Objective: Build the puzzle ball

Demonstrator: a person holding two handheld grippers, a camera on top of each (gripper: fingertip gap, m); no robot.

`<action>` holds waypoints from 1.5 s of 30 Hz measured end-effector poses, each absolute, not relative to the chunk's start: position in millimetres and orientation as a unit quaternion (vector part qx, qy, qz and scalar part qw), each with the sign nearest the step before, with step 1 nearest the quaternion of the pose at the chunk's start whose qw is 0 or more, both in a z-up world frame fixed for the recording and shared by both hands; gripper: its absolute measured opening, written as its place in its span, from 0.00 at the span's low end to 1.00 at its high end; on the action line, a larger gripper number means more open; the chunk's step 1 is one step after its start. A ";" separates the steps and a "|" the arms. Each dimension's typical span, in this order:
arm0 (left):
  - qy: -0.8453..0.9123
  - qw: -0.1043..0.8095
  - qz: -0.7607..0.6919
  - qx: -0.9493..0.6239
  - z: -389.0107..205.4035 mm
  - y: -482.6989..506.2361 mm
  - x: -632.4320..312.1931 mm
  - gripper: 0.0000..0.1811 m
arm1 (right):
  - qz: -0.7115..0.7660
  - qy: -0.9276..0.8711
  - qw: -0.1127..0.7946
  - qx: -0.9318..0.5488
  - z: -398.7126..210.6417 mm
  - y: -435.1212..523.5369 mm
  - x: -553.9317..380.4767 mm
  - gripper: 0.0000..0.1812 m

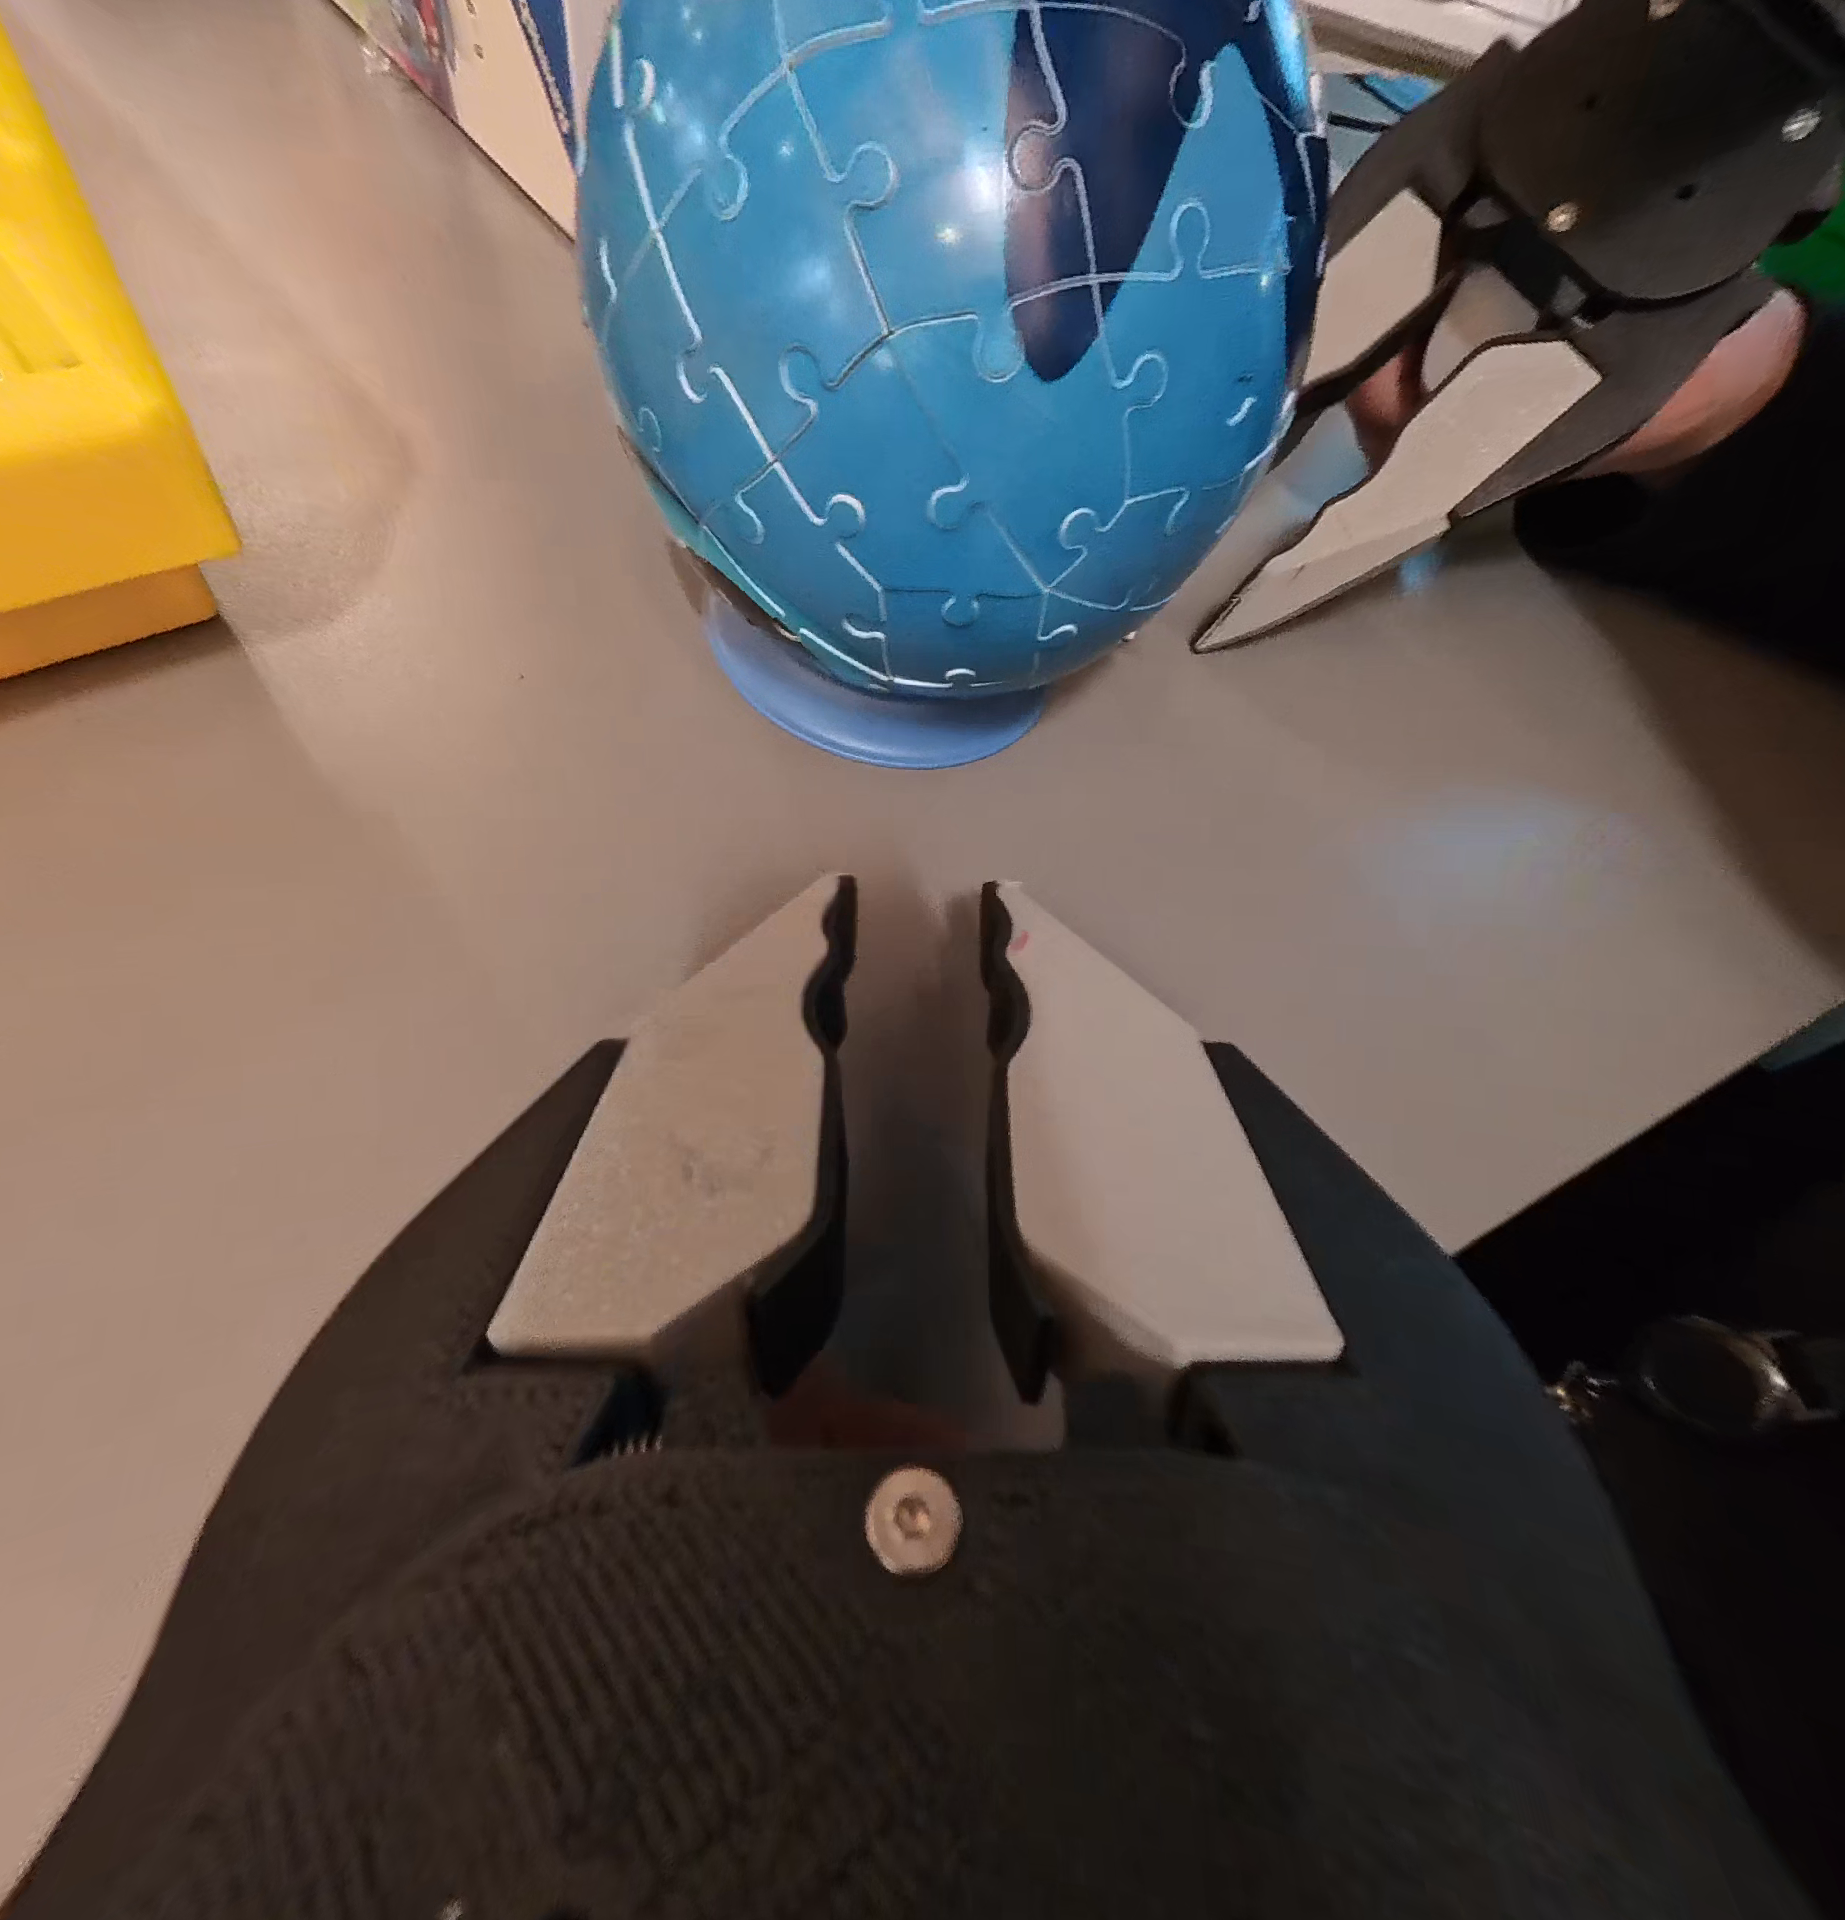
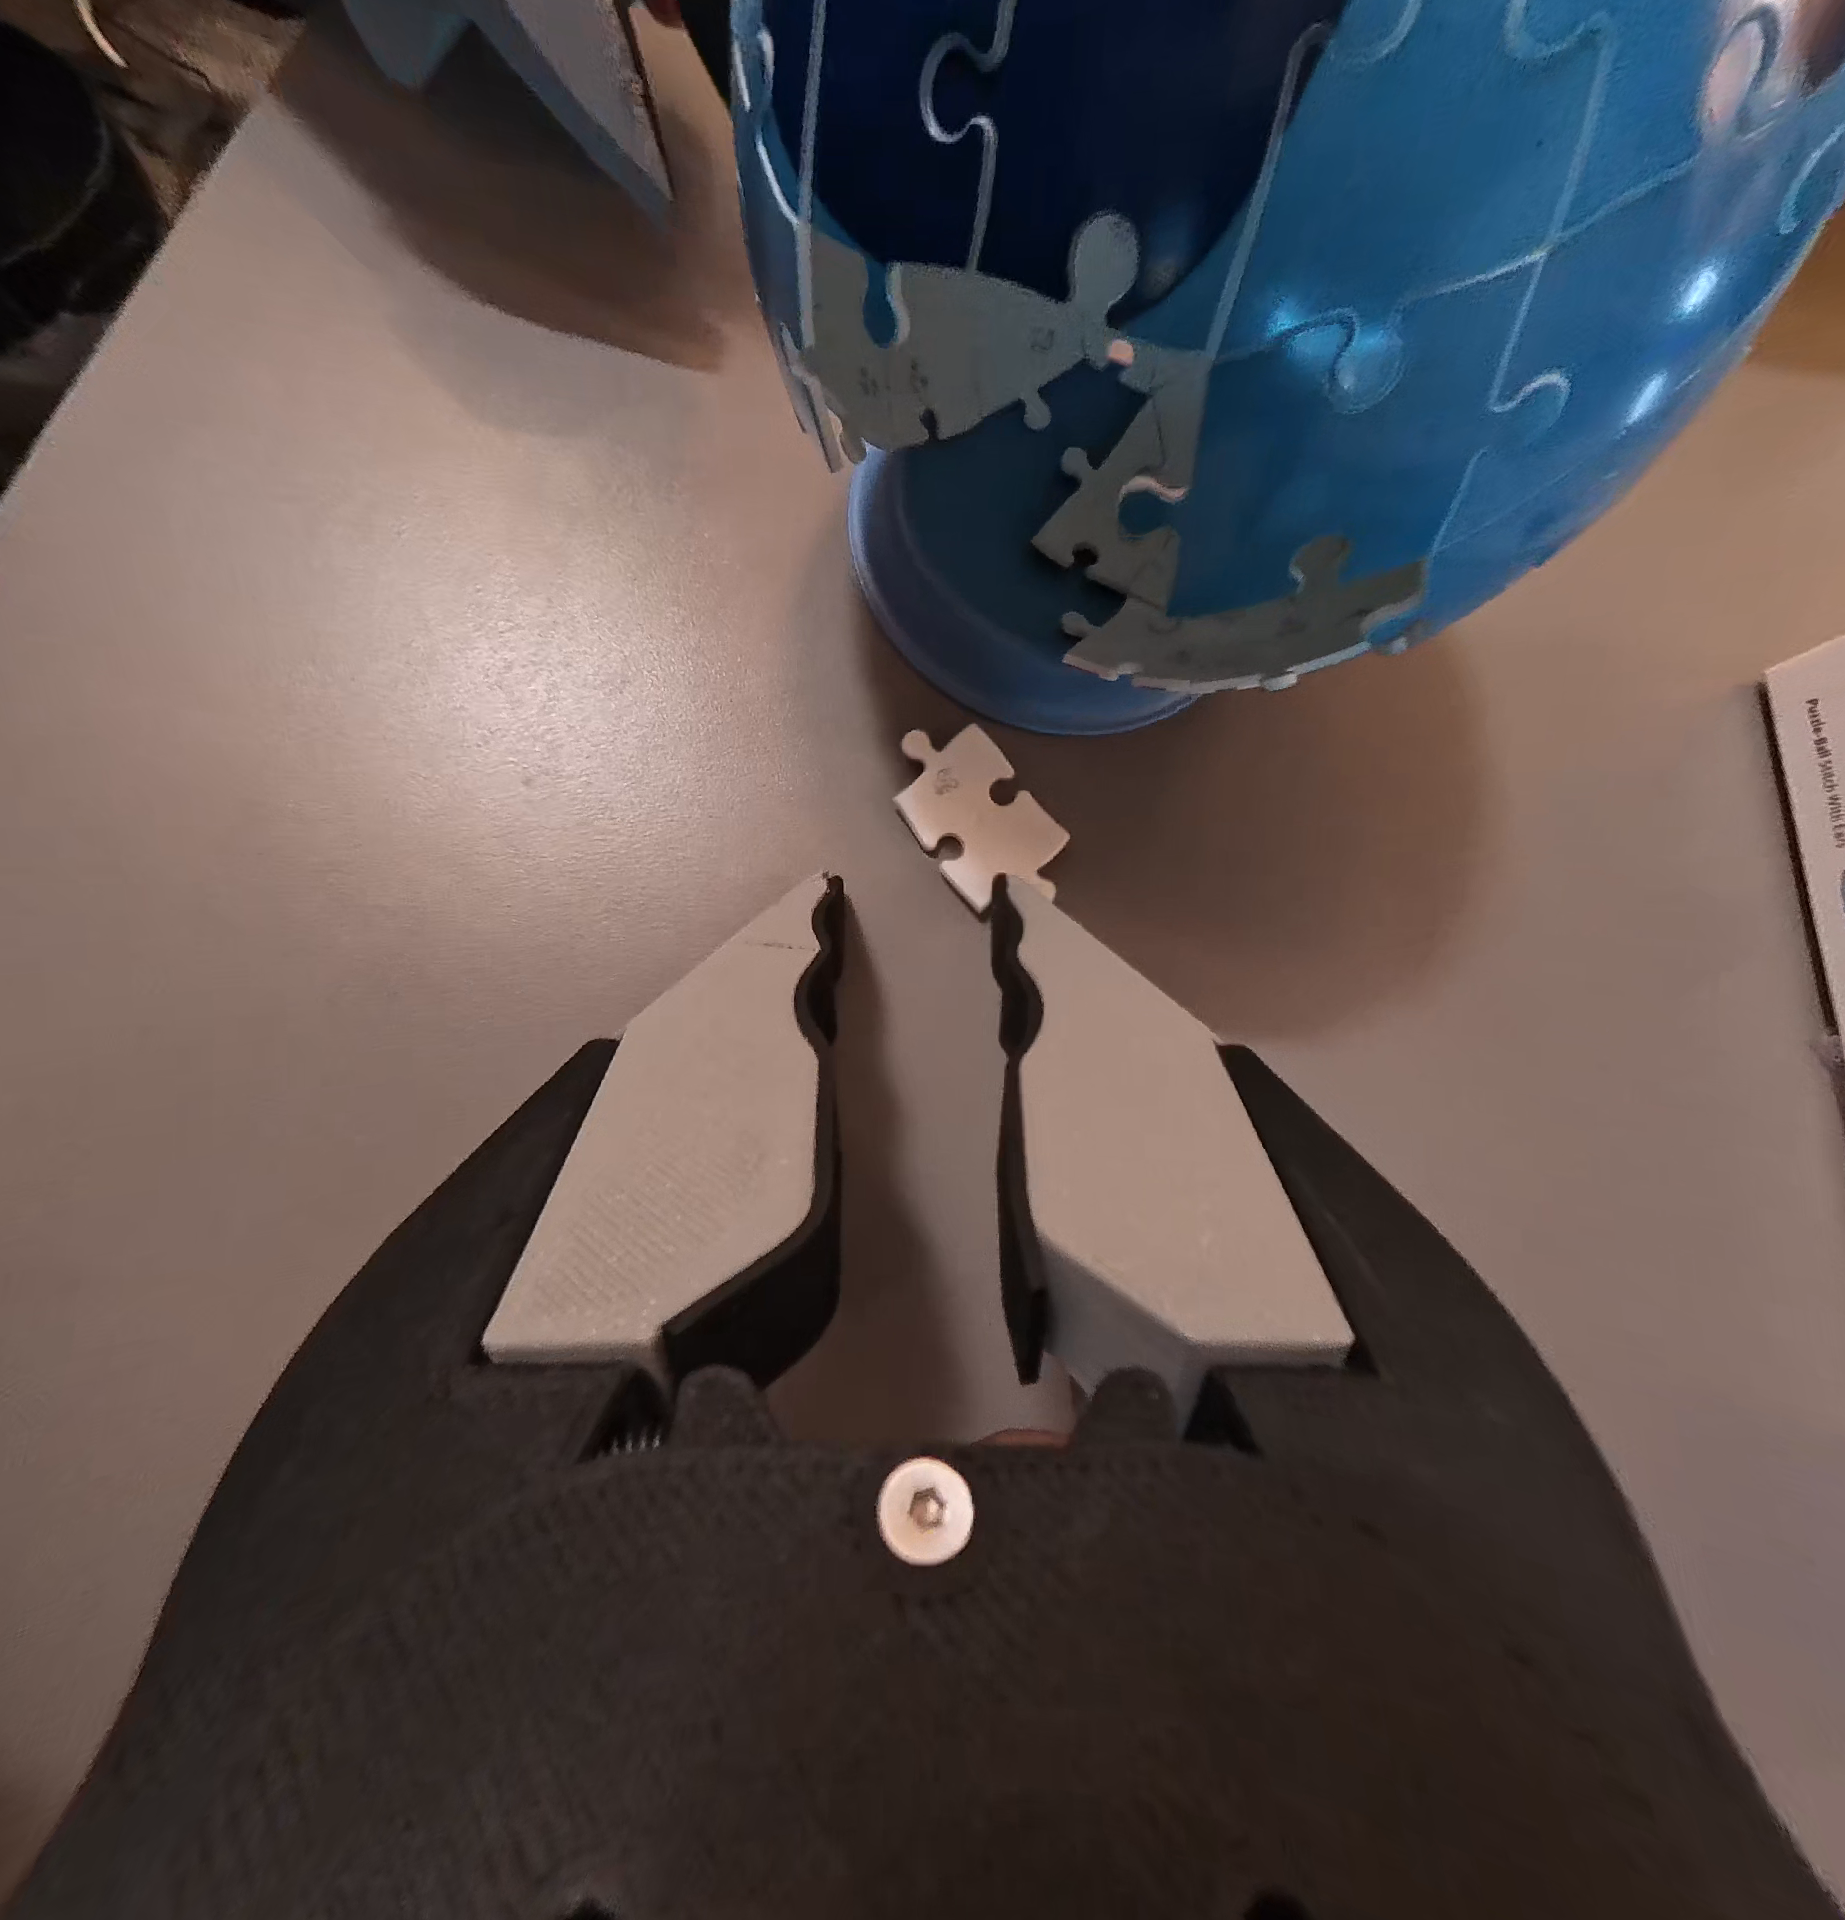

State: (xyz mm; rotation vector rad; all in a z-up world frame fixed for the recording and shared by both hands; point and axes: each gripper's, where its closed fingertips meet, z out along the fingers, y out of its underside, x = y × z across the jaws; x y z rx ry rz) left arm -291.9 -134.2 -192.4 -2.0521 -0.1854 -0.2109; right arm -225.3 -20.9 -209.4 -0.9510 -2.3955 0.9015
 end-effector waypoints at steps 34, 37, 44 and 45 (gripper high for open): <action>-0.013 0.518 -0.029 -0.855 -167.3 -128.5 -291.3 0.45 | 0.590 -0.731 0.195 -0.281 -125.5 9.8 -245.5 0.39; 0.021 0.531 0.031 -0.847 -156.8 -121.1 -311.3 0.48 | 0.607 -0.736 0.151 -0.260 -123.9 9.8 -251.1 0.45; 0.154 0.480 0.130 -0.854 -175.7 -102.6 -332.7 0.52 | 0.616 -0.747 0.092 -0.234 -128.0 1.5 -274.1 0.45; 0.166 0.489 0.121 -0.848 -172.1 -97.8 -326.8 0.51 | 0.617 -0.747 0.091 -0.230 -127.1 0.5 -277.8 0.45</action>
